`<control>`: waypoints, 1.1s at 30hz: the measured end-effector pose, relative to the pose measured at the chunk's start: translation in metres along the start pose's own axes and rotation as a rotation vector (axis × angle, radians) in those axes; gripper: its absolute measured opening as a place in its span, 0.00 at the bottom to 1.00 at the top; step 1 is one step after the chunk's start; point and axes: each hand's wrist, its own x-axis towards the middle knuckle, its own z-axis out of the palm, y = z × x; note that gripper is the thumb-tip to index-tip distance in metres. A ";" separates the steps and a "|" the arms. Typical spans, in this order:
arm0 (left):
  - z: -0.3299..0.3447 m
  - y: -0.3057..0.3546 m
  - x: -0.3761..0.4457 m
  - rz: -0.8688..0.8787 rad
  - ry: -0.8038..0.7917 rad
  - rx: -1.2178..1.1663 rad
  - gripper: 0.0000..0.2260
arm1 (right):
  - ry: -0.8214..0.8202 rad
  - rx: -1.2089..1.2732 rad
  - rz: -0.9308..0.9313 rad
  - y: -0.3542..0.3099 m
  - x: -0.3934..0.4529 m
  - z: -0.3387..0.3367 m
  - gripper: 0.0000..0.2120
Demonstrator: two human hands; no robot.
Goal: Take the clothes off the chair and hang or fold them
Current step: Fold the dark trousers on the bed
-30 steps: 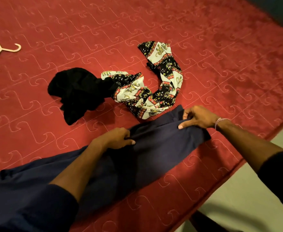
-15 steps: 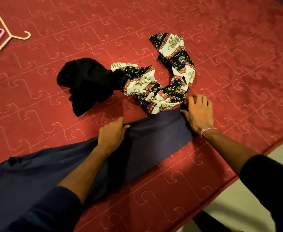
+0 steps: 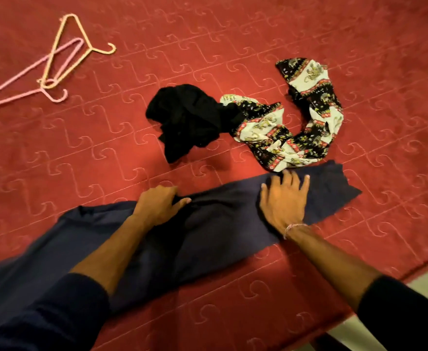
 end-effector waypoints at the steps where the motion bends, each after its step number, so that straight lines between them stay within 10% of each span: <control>1: -0.004 -0.016 -0.008 0.001 -0.006 0.008 0.21 | 0.030 0.049 -0.088 -0.024 -0.008 -0.003 0.16; 9: -0.026 -0.112 -0.063 0.027 -0.072 -0.019 0.23 | -0.114 0.557 -0.678 -0.196 -0.038 -0.002 0.11; 18: -0.047 -0.188 -0.090 0.079 -0.135 0.354 0.19 | -0.429 0.675 -0.674 -0.315 -0.046 -0.017 0.14; 33: -0.039 -0.220 -0.105 -0.339 0.609 -0.352 0.09 | -0.956 0.786 -0.403 -0.417 -0.008 -0.034 0.12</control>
